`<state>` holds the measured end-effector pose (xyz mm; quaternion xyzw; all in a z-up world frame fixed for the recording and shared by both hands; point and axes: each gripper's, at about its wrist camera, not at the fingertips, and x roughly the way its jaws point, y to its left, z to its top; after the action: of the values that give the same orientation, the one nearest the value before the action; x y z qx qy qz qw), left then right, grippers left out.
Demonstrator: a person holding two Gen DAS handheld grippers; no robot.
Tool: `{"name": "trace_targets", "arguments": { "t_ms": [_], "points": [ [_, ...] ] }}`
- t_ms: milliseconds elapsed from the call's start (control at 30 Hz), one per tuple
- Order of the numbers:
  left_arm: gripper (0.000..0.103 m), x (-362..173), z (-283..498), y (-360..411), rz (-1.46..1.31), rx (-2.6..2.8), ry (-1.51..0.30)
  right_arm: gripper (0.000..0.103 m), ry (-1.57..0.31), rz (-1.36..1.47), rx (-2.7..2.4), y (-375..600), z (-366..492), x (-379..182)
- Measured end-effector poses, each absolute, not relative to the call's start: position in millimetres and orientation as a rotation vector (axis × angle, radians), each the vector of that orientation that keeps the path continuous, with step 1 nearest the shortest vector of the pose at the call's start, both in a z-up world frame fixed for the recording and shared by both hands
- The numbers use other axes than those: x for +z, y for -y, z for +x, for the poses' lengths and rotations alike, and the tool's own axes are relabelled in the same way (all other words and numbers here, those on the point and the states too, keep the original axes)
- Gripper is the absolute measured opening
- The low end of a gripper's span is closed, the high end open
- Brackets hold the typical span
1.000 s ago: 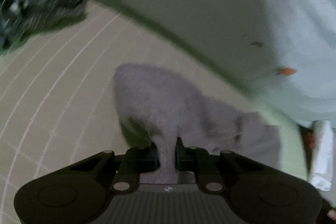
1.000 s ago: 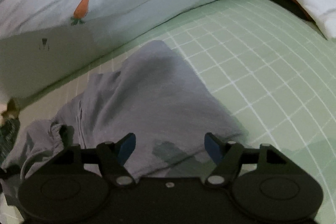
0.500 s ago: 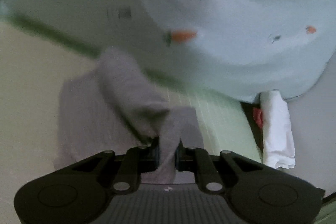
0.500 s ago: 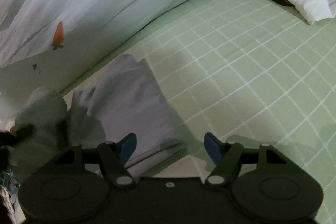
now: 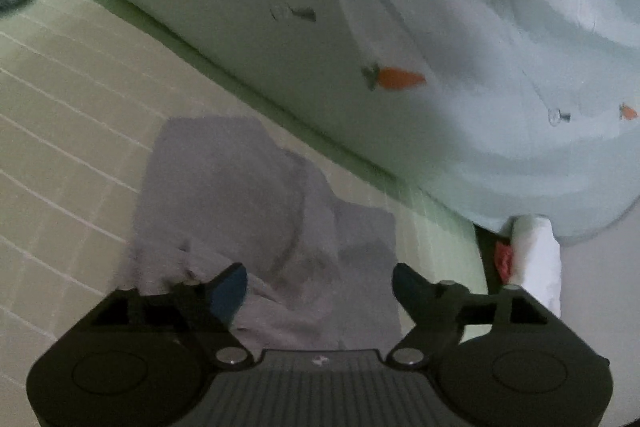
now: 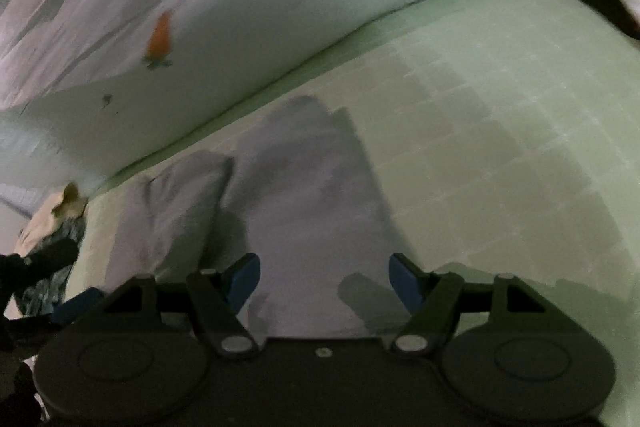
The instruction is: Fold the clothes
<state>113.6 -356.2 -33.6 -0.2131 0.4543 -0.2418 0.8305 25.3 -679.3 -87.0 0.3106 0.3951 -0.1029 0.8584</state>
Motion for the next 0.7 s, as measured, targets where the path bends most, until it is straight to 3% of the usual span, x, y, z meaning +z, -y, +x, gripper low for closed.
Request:
{"name": "trace_targets", "arguments": {
  "t_ms": [500, 567, 633, 667, 700],
  "points": [
    [0.083, -45, 124, 316, -0.506, -0.361, -0.978, 0.069, -0.887, 0.923, 0.036, 633, 109, -102],
    [0.084, -42, 124, 314, -0.506, -0.372, -0.972, 0.054, -0.901, 0.9, 0.071, 621, 119, -104],
    [0.084, -38, 124, 312, -0.505, -0.385, -0.959, 0.02, -0.903, 0.874, 0.102, 611, 125, -104],
    [0.084, -34, 124, 309, -0.506, -0.391, -0.943, 0.011, -0.902, 0.849, 0.1, 608, 129, -102],
    [0.084, -30, 125, 307, -0.506, -0.398, -0.927, 0.008, -0.895, 0.813, 0.105, 605, 130, -98]
  ]
}}
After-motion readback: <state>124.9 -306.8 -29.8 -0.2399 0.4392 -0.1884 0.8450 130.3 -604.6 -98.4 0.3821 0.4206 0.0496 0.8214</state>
